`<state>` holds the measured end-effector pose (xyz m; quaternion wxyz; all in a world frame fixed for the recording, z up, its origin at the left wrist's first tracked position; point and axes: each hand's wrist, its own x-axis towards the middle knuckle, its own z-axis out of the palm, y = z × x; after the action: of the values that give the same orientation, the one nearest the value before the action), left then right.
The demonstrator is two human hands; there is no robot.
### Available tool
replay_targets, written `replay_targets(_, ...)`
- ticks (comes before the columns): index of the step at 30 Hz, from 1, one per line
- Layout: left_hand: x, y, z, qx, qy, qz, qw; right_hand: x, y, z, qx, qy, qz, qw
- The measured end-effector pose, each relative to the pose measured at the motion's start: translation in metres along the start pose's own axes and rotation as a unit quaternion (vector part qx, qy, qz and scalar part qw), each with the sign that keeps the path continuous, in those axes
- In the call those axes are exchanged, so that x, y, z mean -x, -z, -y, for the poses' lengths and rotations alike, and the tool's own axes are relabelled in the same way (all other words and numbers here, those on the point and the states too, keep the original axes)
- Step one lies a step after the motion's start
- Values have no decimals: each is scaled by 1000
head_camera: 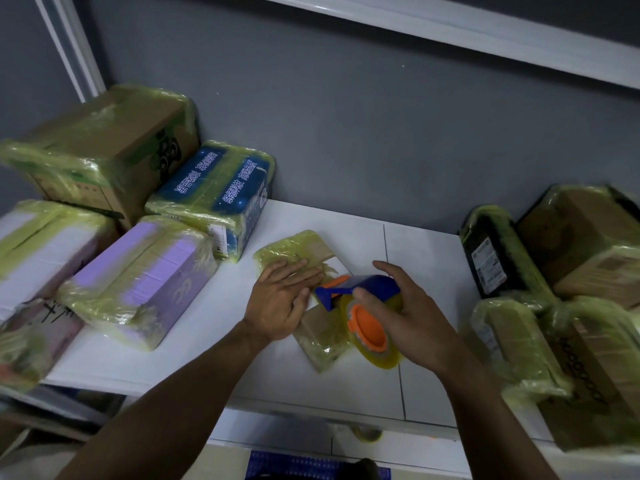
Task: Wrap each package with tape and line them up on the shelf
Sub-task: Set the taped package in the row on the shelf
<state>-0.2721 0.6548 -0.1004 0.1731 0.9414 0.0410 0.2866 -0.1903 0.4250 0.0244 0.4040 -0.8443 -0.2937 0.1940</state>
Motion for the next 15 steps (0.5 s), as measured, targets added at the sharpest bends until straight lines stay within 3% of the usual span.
replay_targets(6, -2, -4, 2, 5, -6, -32, 999, 12, -13, -1, -14, 23, -110, 994)
replay_targets(15, -12, -8, 5, 2, -5, -22, 1000, 24, 1, 0, 1, 16, -118, 993)
